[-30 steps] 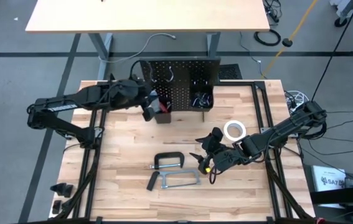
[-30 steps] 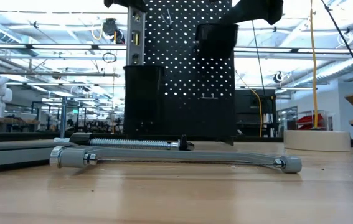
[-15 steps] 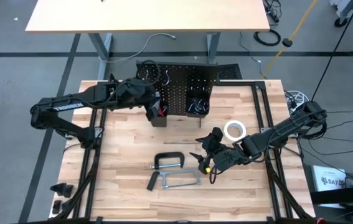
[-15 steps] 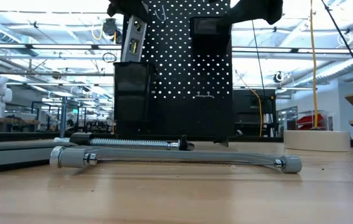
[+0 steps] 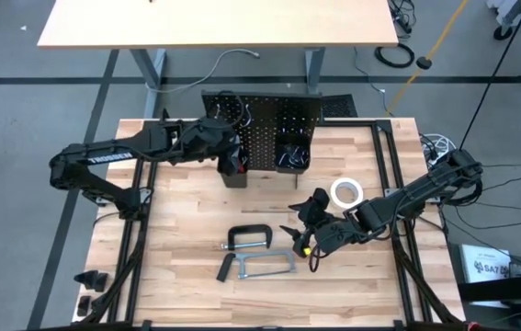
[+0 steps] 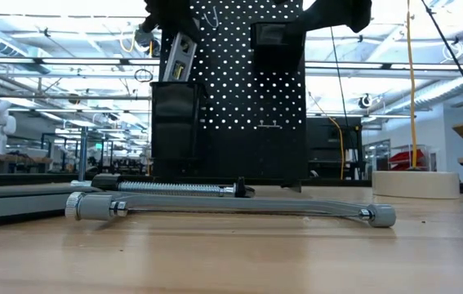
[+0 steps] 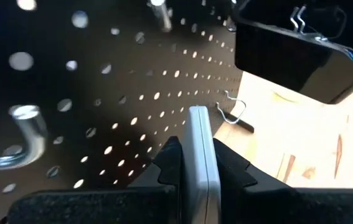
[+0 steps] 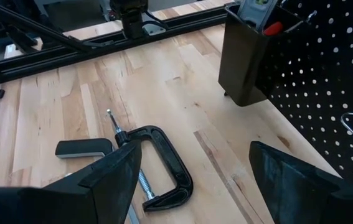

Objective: Hang tools onto peg board
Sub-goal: Put the spirit level into the left black bin on the peg board, then hang the black clamp on the peg board

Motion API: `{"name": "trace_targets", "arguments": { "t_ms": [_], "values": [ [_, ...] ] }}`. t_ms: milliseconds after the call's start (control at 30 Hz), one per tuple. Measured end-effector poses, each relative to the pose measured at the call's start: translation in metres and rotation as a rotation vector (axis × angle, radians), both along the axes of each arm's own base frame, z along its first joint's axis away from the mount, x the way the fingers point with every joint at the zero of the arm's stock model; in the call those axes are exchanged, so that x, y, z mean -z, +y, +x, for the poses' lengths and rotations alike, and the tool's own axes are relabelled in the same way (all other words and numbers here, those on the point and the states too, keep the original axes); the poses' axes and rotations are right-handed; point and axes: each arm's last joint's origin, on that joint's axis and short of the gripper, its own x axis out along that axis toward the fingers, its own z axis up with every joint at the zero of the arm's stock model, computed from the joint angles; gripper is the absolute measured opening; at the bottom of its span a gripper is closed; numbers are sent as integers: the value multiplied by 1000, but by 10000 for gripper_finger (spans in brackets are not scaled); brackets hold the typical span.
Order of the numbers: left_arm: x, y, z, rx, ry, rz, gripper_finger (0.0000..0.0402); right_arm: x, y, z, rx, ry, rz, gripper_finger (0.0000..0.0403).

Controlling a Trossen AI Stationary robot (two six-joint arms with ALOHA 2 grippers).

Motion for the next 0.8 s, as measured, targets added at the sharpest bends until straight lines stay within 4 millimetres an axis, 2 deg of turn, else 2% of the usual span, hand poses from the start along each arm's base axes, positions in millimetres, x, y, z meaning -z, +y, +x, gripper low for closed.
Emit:
{"name": "trace_targets", "arguments": {
  "t_ms": [167, 367, 500, 633, 800],
  "values": [
    [0, 1, -1, -41, -13, -13, 58, 0, 0, 0, 0, 4, -2, 293],
    [1, 0, -1, -33, 4, -4, 160, 0, 0, 0, 1, 3, -1, 293],
    [5, 0, -5, -14, 78, 11, 200, 0, 0, 0, 0, 4, -1, 293],
    [7, -1, -8, 4, 126, 23, 212, 0, 0, 0, 0, 4, -2, 293],
    [-2, -8, -14, 63, 103, 73, 214, 0, 0, 0, 0, 6, -2, 293]
  ]
}}
